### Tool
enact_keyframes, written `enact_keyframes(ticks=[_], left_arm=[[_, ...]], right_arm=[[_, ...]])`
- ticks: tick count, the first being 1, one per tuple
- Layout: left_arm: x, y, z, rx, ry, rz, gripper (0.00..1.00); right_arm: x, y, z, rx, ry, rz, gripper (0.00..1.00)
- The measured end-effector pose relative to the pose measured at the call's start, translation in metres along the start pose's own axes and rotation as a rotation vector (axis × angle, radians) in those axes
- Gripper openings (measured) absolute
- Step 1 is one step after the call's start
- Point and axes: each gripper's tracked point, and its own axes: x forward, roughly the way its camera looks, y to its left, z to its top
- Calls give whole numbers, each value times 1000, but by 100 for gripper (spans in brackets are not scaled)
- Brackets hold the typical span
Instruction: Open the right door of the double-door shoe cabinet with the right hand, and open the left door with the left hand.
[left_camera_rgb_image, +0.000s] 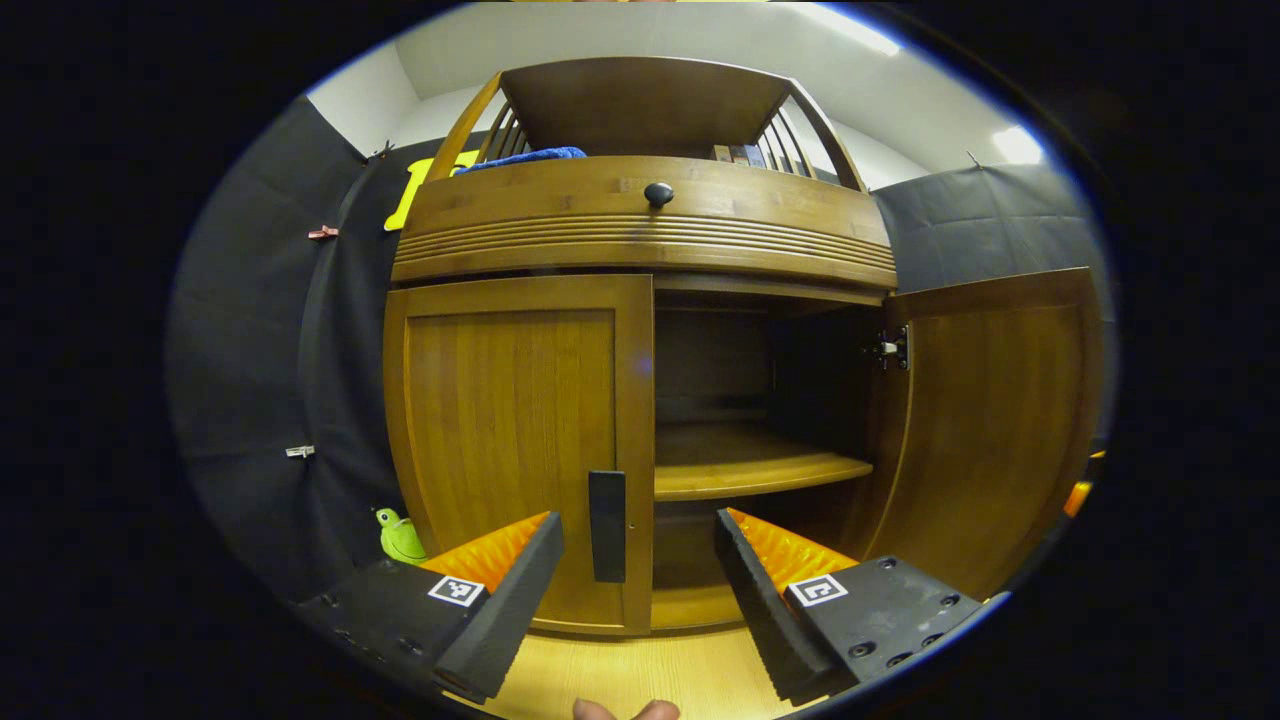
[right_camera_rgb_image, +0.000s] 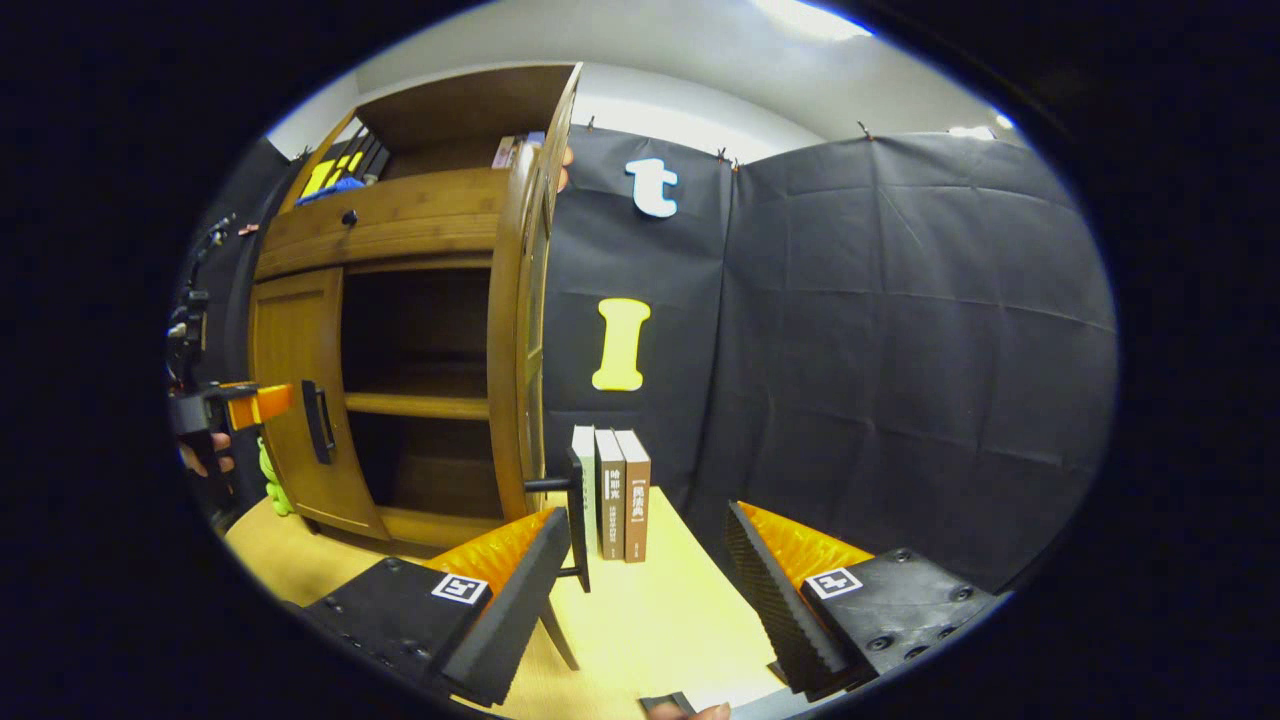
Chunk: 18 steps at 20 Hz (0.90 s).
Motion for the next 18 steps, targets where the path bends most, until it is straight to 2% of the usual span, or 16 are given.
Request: enact_keyframes(ticks=[1,2,3,5,6,8,9,12,16,18], left_arm=[[6,3,-3,-1,-2,3,95],[13,5,-6,0,-4,8,92],[21,8,-8,3,-3,13,95],[38,12,-14,10,5,9,92],[46,15,-18,14,6,12,93],[60,19,-24,24,7,19,87],[67,20,-27,25,10,22,82],[89,27,-41,18,37,37,74],[106,30,-58,18,66,48,63],[115,30,-59,14,68,54,54]], right_arm=[[-6,0,5,0,-21,11,99],[-10,-1,8,-5,-38,16,95],[-13,-2,9,-14,-39,18,99],[-19,-1,9,-19,-34,24,96],[-20,0,13,-15,-40,27,98],[-19,-1,14,-16,-41,21,95],[-19,-1,14,-20,-41,16,96],[-18,-2,15,-25,-43,8,98],[-14,-4,13,-37,-46,-10,98],[-13,-4,12,-37,-37,-16,96]])
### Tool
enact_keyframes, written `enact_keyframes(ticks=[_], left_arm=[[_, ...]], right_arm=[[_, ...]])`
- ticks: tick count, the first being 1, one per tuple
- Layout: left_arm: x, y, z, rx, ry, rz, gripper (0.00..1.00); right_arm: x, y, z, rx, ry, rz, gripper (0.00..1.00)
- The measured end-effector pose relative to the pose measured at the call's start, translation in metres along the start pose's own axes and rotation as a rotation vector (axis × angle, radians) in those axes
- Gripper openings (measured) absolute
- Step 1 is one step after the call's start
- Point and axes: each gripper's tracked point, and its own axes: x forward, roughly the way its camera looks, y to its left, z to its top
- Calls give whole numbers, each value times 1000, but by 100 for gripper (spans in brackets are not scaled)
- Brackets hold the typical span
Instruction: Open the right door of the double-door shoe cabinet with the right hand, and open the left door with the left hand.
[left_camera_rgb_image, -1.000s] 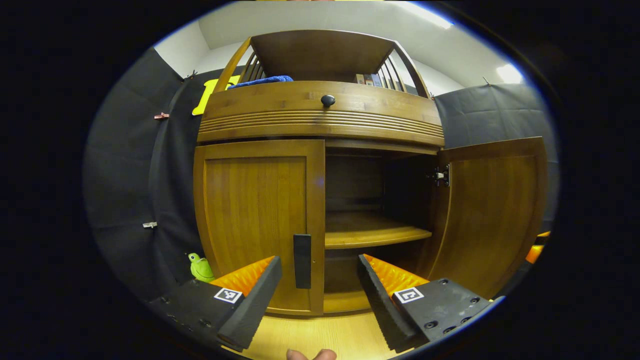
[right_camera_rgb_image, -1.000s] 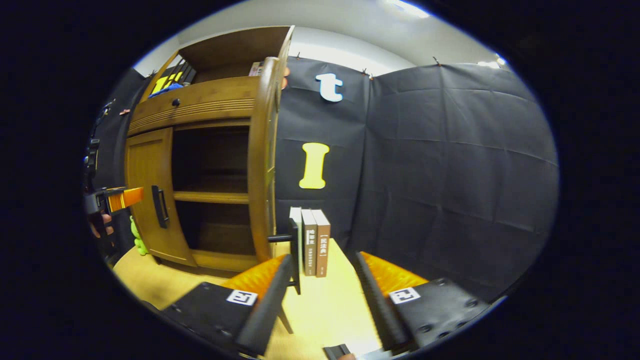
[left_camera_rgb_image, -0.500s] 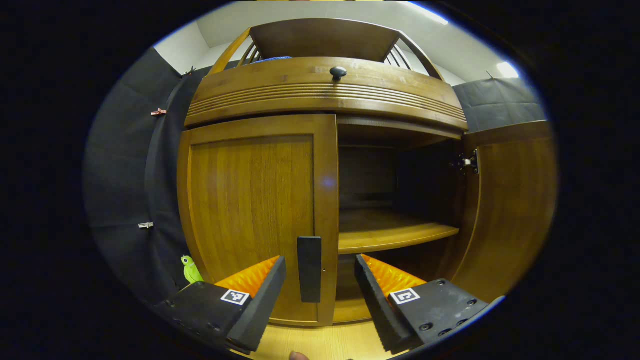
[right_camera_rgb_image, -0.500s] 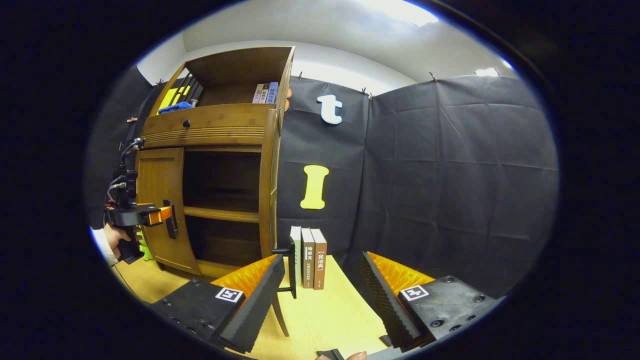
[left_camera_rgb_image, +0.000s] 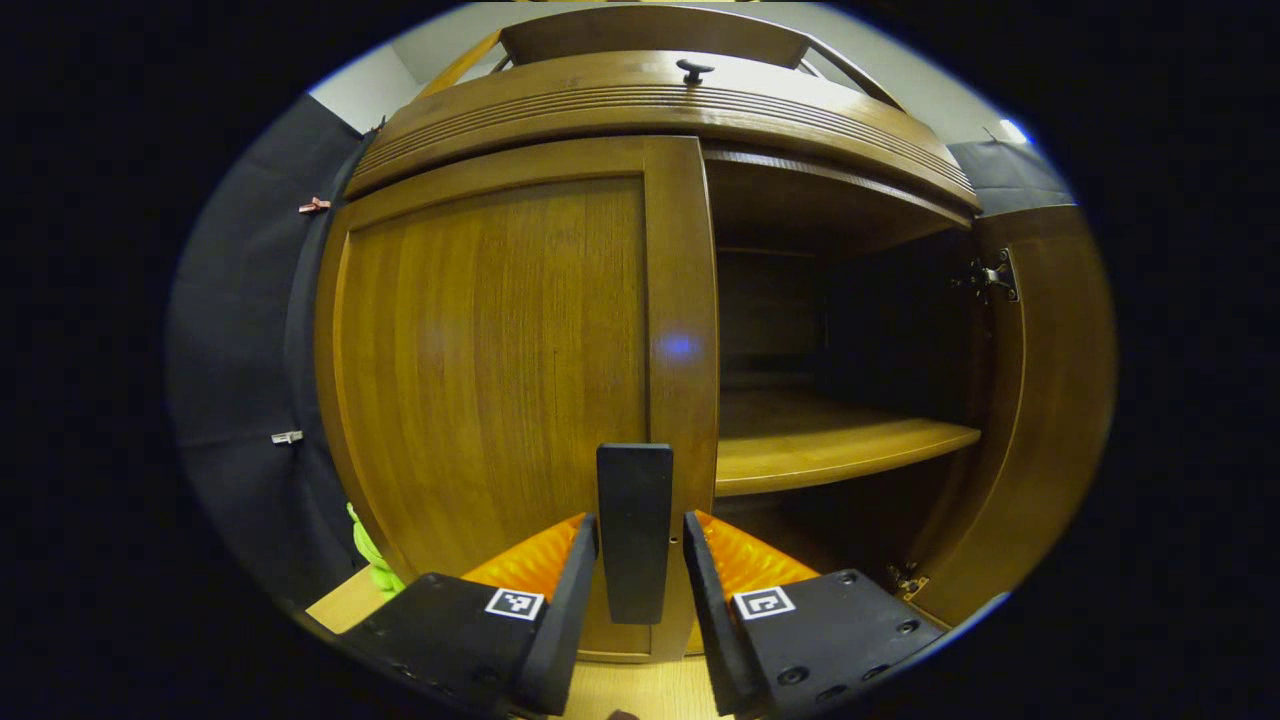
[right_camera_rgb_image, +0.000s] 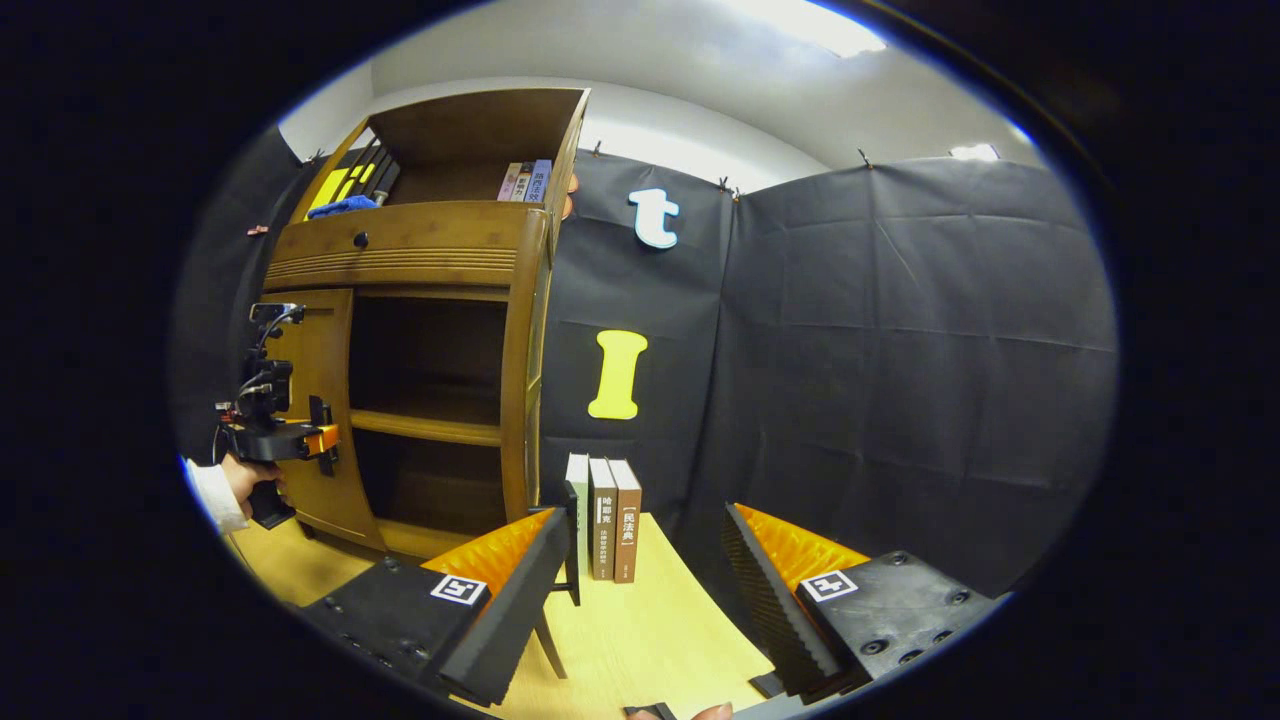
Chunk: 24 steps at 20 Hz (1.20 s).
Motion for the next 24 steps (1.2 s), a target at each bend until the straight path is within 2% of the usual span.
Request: enact_keyframes(ticks=[1,3,5,11,15,19,20,24], left_arm=[[3,2,-3,-1,11,11,46],[4,2,-3,-10,14,11,37],[2,3,-10,10,45,17,35],[-20,7,-7,-6,52,-2,30],[-60,19,-11,-14,56,-26,29],[-99,36,-16,-12,57,-56,29],[-109,41,-17,-12,56,-60,29],[-142,67,-20,-19,59,-65,27]], right_arm=[[1,0,2,-1,0,-4,98],[1,1,3,-6,-1,-4,98],[0,2,5,-10,-3,-3,98],[-19,24,17,-12,-23,13,98],[-35,42,22,-15,-31,38,96],[-52,69,24,-12,-36,81,100],[-54,76,25,-11,-36,90,98],[-63,101,27,30,-29,121,98]])
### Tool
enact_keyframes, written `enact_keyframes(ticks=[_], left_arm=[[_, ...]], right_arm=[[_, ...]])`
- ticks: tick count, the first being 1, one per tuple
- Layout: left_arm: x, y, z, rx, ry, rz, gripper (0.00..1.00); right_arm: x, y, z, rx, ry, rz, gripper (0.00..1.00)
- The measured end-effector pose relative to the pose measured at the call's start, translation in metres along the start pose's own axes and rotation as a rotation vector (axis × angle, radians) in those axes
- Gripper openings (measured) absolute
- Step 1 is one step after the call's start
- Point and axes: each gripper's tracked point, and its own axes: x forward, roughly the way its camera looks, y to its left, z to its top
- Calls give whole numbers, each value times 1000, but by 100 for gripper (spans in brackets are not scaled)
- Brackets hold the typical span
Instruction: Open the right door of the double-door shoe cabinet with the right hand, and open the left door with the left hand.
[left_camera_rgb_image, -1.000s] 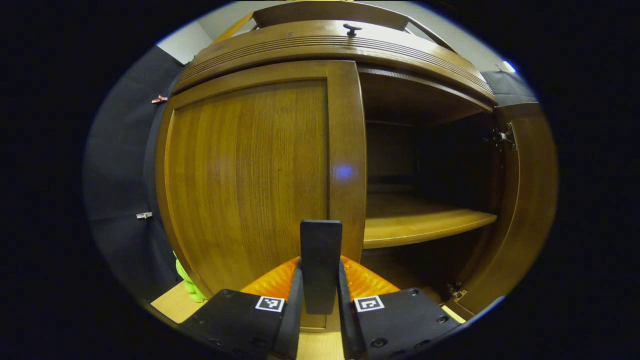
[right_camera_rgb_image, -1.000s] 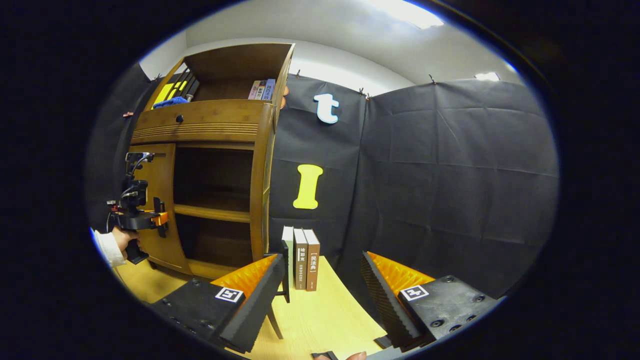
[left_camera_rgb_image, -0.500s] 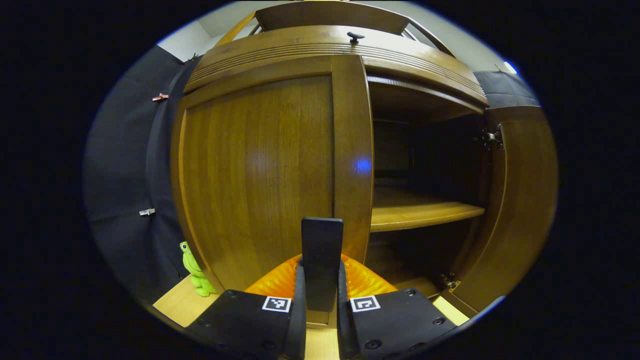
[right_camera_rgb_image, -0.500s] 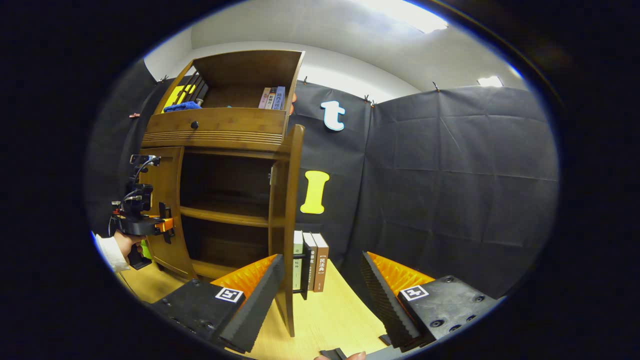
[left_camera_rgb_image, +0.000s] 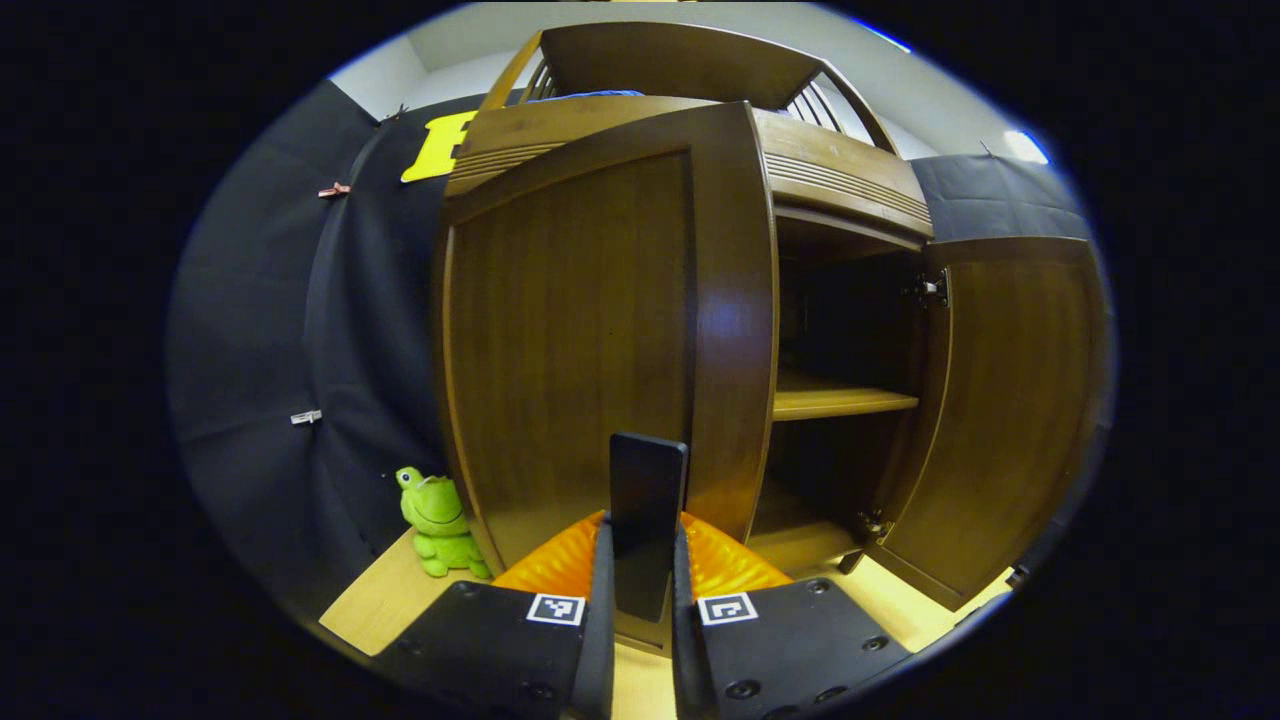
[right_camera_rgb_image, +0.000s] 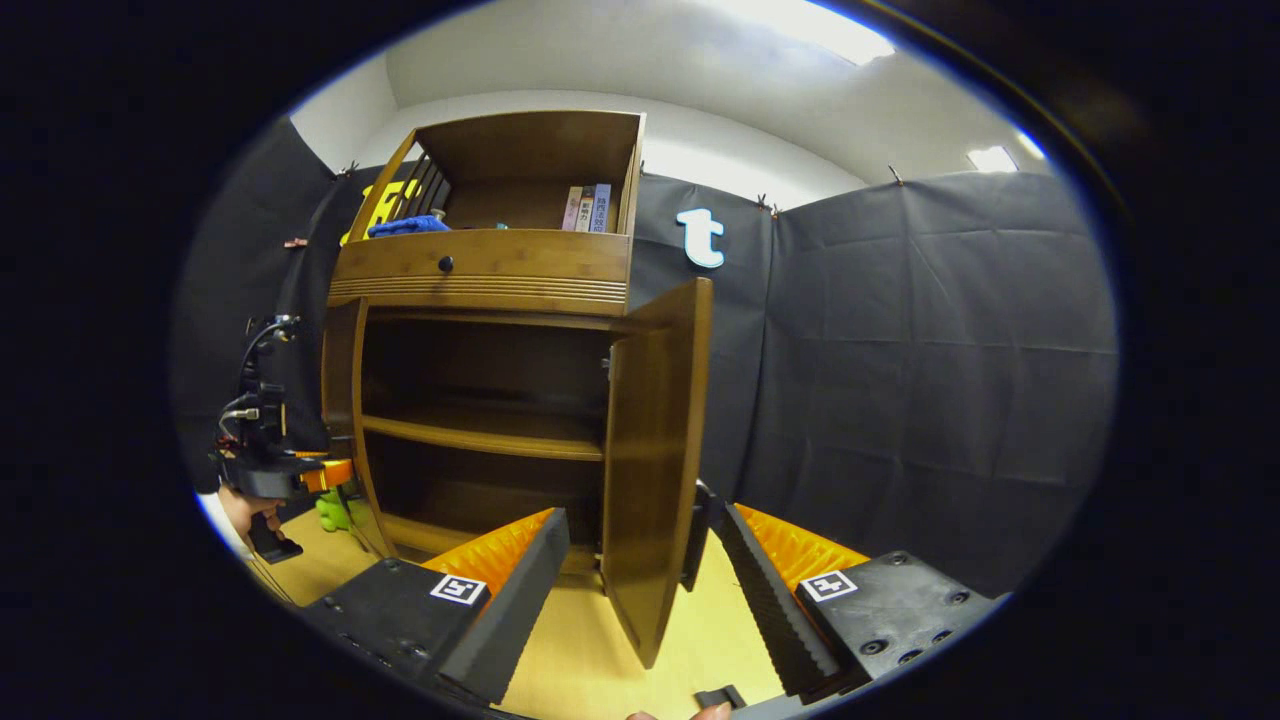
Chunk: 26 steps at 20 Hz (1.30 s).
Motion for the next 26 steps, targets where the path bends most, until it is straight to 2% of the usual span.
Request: enact_keyframes(ticks=[1,8,13,18,26], left_arm=[[-8,7,-1,0,1,1,27],[-51,57,-9,-17,-1,16,24],[-72,90,-9,-27,0,43,18],[-87,126,-9,-49,-12,61,14],[-97,163,-4,-66,-38,43,10]], right_arm=[[-1,7,-1,8,4,10,96],[-16,54,3,32,-10,67,98],[-24,79,1,45,-3,93,96],[-24,101,2,42,-3,112,98],[-21,131,7,73,-7,142,98]])
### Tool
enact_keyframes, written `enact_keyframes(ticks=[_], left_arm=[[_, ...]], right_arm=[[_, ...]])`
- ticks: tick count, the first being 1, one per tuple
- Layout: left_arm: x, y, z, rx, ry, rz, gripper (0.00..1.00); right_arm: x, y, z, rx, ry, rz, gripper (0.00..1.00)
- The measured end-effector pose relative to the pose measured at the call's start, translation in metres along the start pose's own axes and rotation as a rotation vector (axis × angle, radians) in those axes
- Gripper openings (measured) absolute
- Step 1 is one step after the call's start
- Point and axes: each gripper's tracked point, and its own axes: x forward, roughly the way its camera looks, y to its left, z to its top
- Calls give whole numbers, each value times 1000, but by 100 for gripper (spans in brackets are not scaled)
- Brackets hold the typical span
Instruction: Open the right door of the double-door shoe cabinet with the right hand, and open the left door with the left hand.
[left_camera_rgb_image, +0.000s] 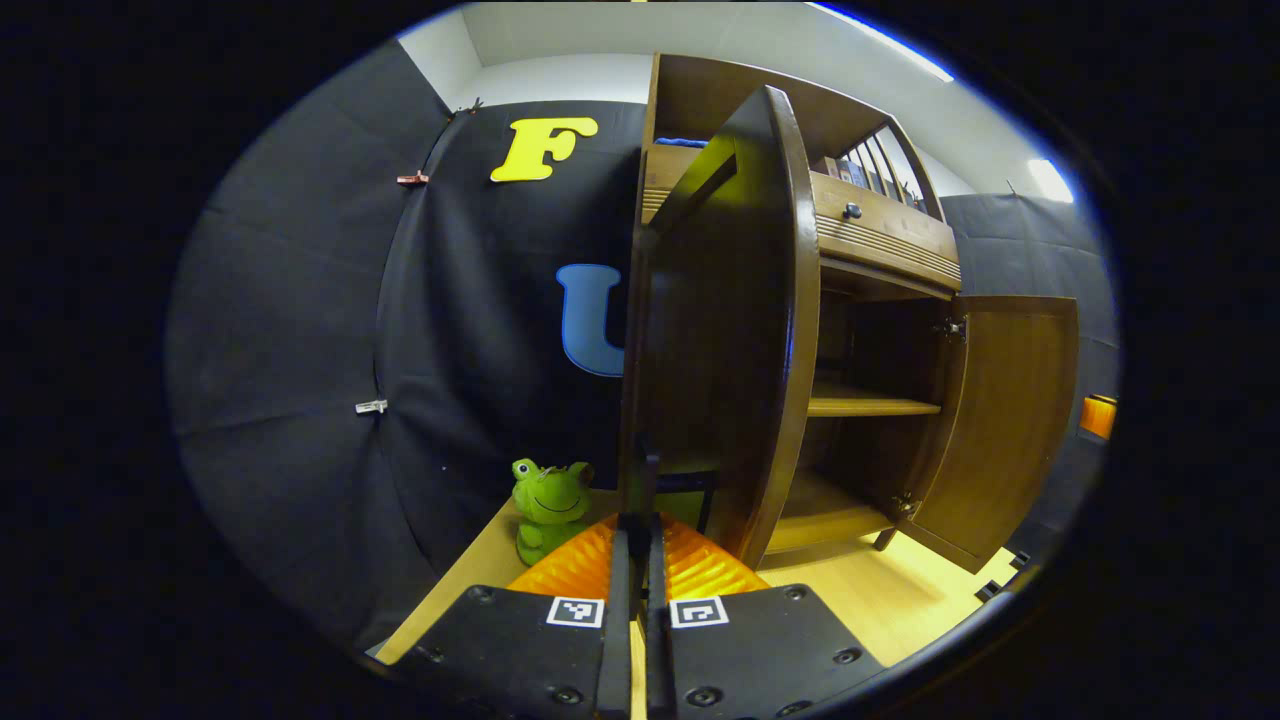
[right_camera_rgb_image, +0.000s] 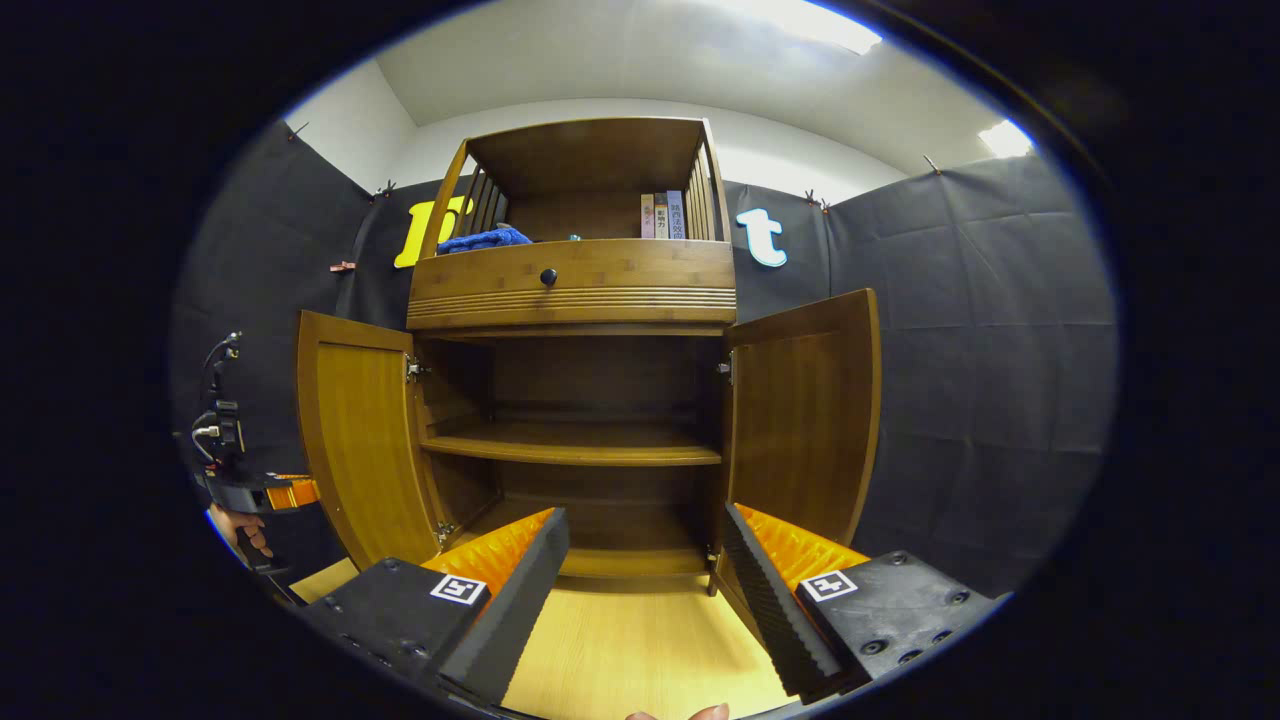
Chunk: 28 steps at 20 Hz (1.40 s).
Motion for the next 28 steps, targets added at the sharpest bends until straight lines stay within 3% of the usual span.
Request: enact_keyframes(ticks=[11,17,18,22,23,24,25,28], left_arm=[[-10,9,4,8,-13,1,8],[-31,14,4,94,-11,39,13],[-38,12,6,97,-16,38,16],[-55,12,15,72,-47,72,71],[-56,8,17,51,-47,63,81],[-63,4,18,34,-39,64,84],[-63,2,17,24,-21,67,94],[-70,-15,22,28,-19,69,95]], right_arm=[[0,7,1,-5,3,-3,98],[1,3,0,3,5,9,98],[2,3,1,5,4,12,96],[7,2,3,1,-3,21,98],[8,2,3,1,-4,24,98],[8,2,3,1,-4,27,98],[9,1,4,1,-6,27,98],[9,-4,4,2,-5,18,98]])
